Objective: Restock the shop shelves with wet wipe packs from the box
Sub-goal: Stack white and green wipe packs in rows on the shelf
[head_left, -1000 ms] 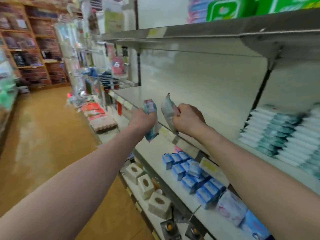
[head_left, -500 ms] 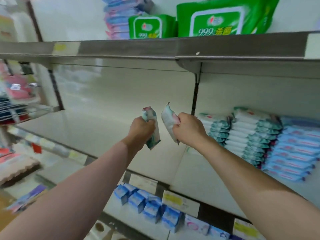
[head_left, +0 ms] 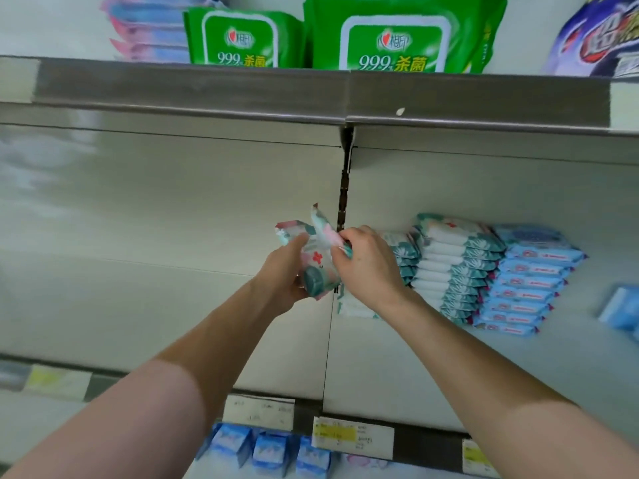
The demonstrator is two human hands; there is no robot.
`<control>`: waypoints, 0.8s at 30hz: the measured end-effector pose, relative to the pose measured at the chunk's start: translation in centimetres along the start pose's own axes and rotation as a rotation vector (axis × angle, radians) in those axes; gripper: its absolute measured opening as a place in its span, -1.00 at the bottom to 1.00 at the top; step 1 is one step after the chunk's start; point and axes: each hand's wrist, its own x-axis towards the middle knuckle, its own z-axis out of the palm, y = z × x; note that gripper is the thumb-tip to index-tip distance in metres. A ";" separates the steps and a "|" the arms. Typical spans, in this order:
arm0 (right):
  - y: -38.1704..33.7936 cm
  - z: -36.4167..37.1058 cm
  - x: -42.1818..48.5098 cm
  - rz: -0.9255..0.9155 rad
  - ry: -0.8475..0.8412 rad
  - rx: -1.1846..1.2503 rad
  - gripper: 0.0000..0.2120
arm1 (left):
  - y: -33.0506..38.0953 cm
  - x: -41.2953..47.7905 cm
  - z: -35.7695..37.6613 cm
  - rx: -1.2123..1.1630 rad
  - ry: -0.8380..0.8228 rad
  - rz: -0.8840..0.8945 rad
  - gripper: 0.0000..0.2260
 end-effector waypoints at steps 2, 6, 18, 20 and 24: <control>0.1 -0.1 0.1 -0.049 -0.014 -0.008 -0.75 | 0.1 0.4 0.4 -0.031 -0.114 -0.001 -0.70; 0.4 -0.6 0.2 -0.209 -0.124 0.082 -0.76 | 0.1 1.1 0.6 -0.100 -0.189 0.014 -0.83; 4.6 -5.1 4.6 0.428 -0.333 0.776 -0.95 | 1.6 1.7 1.0 0.088 -0.266 -0.152 -0.87; 5.1 -5.4 4.8 0.509 -0.214 0.882 -0.92 | 1.7 2.1 1.1 -0.016 -0.225 -0.159 -0.81; 6.2 -6.3 5.2 0.603 -0.005 0.996 -0.90 | 2.0 3.3 1.5 -0.262 -0.089 -0.115 -0.80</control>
